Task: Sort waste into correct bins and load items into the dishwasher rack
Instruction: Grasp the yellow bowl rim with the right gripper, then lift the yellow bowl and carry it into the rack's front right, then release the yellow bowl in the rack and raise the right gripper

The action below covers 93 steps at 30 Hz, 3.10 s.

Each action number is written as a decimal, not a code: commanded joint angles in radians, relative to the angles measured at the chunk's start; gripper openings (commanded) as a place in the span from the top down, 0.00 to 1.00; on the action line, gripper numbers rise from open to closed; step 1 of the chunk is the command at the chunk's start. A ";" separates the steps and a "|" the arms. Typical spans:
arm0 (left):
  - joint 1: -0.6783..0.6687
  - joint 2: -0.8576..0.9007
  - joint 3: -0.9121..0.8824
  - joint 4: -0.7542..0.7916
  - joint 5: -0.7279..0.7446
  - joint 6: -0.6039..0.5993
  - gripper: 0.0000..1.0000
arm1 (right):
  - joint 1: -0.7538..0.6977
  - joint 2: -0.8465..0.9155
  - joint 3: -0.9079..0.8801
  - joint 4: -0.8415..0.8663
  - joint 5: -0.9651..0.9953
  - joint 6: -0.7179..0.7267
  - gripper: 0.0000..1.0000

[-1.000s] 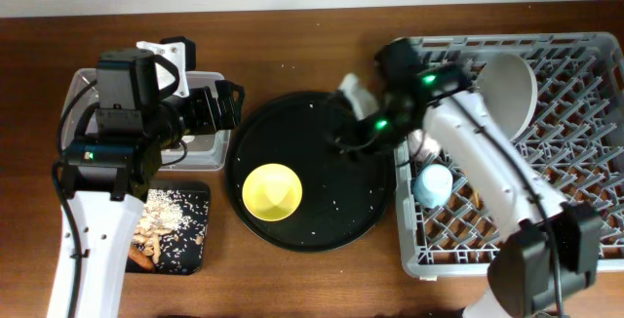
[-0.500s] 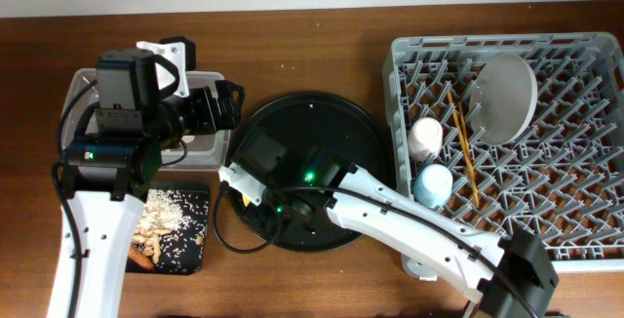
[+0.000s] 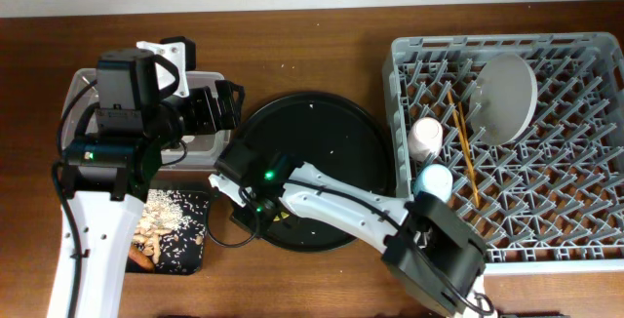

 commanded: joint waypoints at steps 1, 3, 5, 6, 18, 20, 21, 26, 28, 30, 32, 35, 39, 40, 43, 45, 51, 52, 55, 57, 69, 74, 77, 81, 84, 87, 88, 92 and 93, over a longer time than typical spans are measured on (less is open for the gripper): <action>0.005 0.003 0.005 0.001 -0.006 0.013 0.01 | 0.005 0.025 -0.003 0.004 -0.008 -0.003 0.48; 0.005 0.003 0.005 0.001 -0.006 0.013 0.01 | 0.005 0.025 -0.003 0.001 -0.008 -0.003 0.50; 0.005 0.003 0.005 0.001 -0.006 0.013 0.01 | 0.005 0.025 -0.003 -0.012 0.010 -0.004 0.59; 0.005 0.003 0.005 0.001 -0.006 0.013 0.00 | 0.005 0.025 -0.003 -0.013 0.010 -0.003 0.64; 0.005 0.003 0.005 0.001 -0.006 0.013 0.01 | 0.005 0.025 -0.008 -0.034 0.047 -0.003 0.77; 0.005 0.003 0.005 0.001 -0.006 0.013 0.01 | 0.005 0.025 -0.008 -0.034 0.047 -0.003 0.79; 0.005 0.003 0.005 0.001 -0.006 0.013 0.01 | 0.005 0.025 -0.008 -0.034 0.047 -0.003 0.83; 0.005 0.003 0.005 0.001 -0.006 0.013 0.01 | 0.005 0.025 -0.009 -0.086 0.047 -0.003 0.90; 0.005 0.003 0.005 0.001 -0.006 0.013 0.01 | 0.003 0.015 -0.001 -0.122 0.047 -0.003 0.96; 0.005 0.003 0.005 0.001 -0.006 0.013 0.01 | -0.002 -0.018 0.021 -0.150 0.046 -0.003 0.96; 0.005 0.003 0.005 0.001 -0.006 0.013 0.01 | -0.018 -0.079 0.045 -0.186 0.046 -0.003 0.96; 0.005 0.003 0.005 0.001 -0.006 0.013 0.01 | -0.063 -0.214 0.048 -0.269 0.042 -0.003 0.96; 0.005 0.003 0.005 0.001 -0.006 0.013 0.01 | -0.176 -0.397 0.048 -0.359 -0.056 -0.003 0.96; 0.005 0.003 0.005 0.001 -0.006 0.013 0.01 | -0.224 -0.446 0.048 -0.378 -0.087 -0.003 0.96; 0.005 0.003 0.005 0.001 -0.006 0.013 0.01 | -0.413 -0.583 0.048 -0.466 -0.209 -0.068 0.96; 0.005 0.003 0.005 0.001 -0.006 0.013 0.01 | -0.583 -0.654 0.048 -0.527 -0.318 -0.107 0.96; 0.005 0.003 0.005 0.001 -0.006 0.013 0.01 | -1.061 -0.681 0.035 -0.712 -0.659 -0.420 0.96; 0.005 0.003 0.005 0.001 -0.006 0.013 0.01 | -1.128 -0.679 0.031 -0.741 -0.684 -0.465 0.96; 0.005 0.003 0.005 0.001 -0.006 0.013 0.01 | -1.385 -0.676 -0.008 -0.828 -0.775 -0.597 0.96; 0.005 0.003 0.005 0.001 -0.006 0.013 0.01 | -1.525 -0.669 -0.092 -0.827 -0.891 -0.682 0.96; 0.005 0.003 0.005 0.001 -0.006 0.013 0.01 | -1.667 -0.336 -0.369 -0.687 -1.112 -0.826 0.96; 0.005 0.003 0.005 0.001 -0.006 0.013 0.01 | -1.668 -0.295 -0.369 -0.687 -1.065 -0.826 0.96; 0.005 0.003 0.005 0.001 -0.006 0.013 0.01 | -1.711 -0.295 -0.369 -0.687 -1.014 -0.809 0.96; 0.005 0.003 0.005 0.001 -0.006 0.013 0.01 | -1.831 -0.295 -0.369 -0.662 -0.983 -0.665 0.95; 0.005 0.003 0.005 0.001 -0.006 0.013 0.01 | -1.890 -0.295 -0.369 -0.646 -0.973 -0.587 0.86; 0.005 0.003 0.005 0.001 -0.006 0.013 0.01 | -1.921 -0.295 -0.369 -0.568 -0.867 -0.439 0.76; 0.005 0.003 0.005 0.001 -0.006 0.013 0.01 | -1.923 -0.295 -0.369 -0.533 -0.831 -0.365 0.73; 0.005 0.003 0.005 0.001 -0.006 0.013 0.01 | -1.923 -0.295 -0.368 -0.407 -0.672 -0.156 0.67; 0.005 0.003 0.005 0.001 -0.006 0.013 0.01 | -1.923 -0.296 -0.364 -0.372 -0.643 -0.103 0.66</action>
